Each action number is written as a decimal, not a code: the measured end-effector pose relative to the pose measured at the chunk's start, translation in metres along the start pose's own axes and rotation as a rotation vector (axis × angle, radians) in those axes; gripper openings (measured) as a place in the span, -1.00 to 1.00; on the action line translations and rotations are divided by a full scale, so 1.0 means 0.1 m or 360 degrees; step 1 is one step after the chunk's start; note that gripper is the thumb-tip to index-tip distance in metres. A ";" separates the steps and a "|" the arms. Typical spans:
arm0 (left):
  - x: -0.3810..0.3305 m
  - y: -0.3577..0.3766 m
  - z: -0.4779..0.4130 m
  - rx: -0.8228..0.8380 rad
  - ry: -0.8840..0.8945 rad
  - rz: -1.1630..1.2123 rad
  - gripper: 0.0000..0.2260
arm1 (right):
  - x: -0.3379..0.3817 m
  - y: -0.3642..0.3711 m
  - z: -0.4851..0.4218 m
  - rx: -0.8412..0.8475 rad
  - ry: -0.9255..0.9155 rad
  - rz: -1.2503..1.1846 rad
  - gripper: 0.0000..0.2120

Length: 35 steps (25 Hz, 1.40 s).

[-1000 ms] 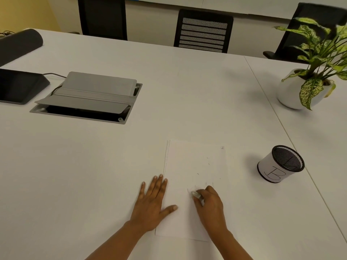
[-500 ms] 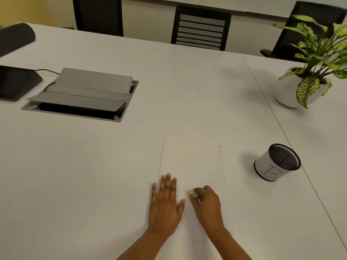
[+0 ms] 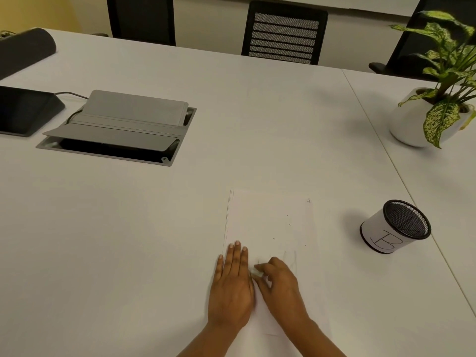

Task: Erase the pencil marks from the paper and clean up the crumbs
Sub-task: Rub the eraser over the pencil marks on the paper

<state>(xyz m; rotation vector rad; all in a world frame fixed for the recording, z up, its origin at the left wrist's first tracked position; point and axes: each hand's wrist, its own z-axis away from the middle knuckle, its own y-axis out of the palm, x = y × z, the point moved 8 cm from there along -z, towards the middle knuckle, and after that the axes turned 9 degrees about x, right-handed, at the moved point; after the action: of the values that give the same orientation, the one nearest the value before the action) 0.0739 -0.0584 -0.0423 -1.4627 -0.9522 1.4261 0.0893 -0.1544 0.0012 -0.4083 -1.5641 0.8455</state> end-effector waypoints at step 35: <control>0.02 0.04 0.01 -0.0033 -0.0023 -0.0035 -0.48 | -0.20 -0.07 0.03 -0.0118 0.0165 0.0204 -0.91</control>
<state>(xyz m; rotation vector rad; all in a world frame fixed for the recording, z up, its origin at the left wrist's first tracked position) 0.0729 -0.0580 -0.0466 -1.4545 -0.9920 1.4162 0.0915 -0.1735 -0.0078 -0.6026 -1.4881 0.8523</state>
